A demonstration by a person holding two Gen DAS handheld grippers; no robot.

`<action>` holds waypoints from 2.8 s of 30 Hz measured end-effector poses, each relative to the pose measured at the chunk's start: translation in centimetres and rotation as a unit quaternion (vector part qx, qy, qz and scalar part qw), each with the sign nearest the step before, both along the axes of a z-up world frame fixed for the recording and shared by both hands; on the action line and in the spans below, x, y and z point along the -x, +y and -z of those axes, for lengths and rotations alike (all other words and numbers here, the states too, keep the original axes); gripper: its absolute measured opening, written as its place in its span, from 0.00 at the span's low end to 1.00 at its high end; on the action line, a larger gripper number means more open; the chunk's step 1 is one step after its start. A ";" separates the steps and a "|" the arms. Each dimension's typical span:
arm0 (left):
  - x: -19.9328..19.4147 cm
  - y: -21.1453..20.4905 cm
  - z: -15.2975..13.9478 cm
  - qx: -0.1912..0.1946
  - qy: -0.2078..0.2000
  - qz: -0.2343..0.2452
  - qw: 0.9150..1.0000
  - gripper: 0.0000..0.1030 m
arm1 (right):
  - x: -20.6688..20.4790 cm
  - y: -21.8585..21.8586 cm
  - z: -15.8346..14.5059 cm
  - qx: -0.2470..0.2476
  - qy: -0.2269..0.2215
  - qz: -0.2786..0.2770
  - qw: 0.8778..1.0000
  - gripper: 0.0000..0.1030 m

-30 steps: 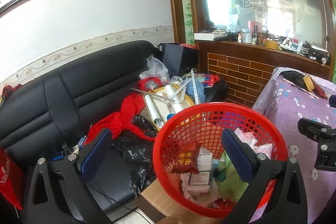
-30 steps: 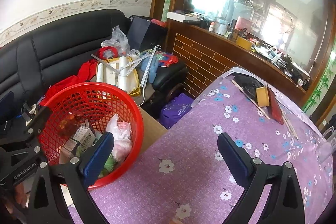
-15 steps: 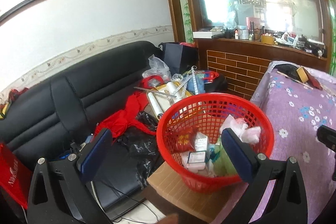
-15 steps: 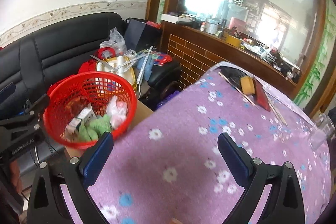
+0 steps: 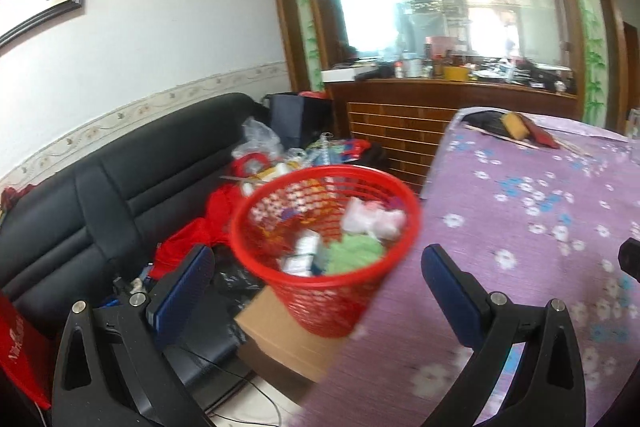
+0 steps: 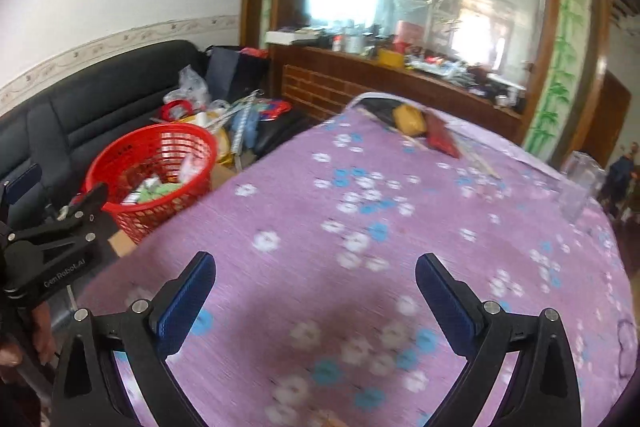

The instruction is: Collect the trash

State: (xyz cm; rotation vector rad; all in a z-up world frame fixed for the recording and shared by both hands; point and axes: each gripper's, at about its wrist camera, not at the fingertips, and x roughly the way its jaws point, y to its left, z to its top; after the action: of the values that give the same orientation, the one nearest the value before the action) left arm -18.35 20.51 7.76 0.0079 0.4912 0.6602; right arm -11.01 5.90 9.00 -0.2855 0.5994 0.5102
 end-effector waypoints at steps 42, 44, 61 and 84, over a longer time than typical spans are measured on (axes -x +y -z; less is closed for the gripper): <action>-0.8 -6.1 1.1 -0.013 -0.014 0.036 0.999 1.00 | 0.5 -7.1 1.7 -0.044 0.004 0.066 0.997 1.00; -0.8 -6.1 1.1 -0.013 -0.014 0.035 0.999 1.00 | 0.5 -7.1 1.6 -0.043 0.004 0.066 0.997 1.00; -0.5 -6.0 1.0 -0.010 -0.017 0.039 0.999 1.00 | 0.5 -6.7 0.8 -0.044 -0.009 0.066 0.997 1.00; -1.0 -6.8 1.0 -0.016 -0.007 0.051 0.999 1.00 | 0.8 -7.0 0.6 -0.046 -0.005 0.067 0.997 1.00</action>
State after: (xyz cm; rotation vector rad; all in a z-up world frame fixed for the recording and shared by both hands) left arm -17.34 13.70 6.79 0.0587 0.4631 0.5669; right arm -11.81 -1.07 8.37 -0.1594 0.5788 0.4049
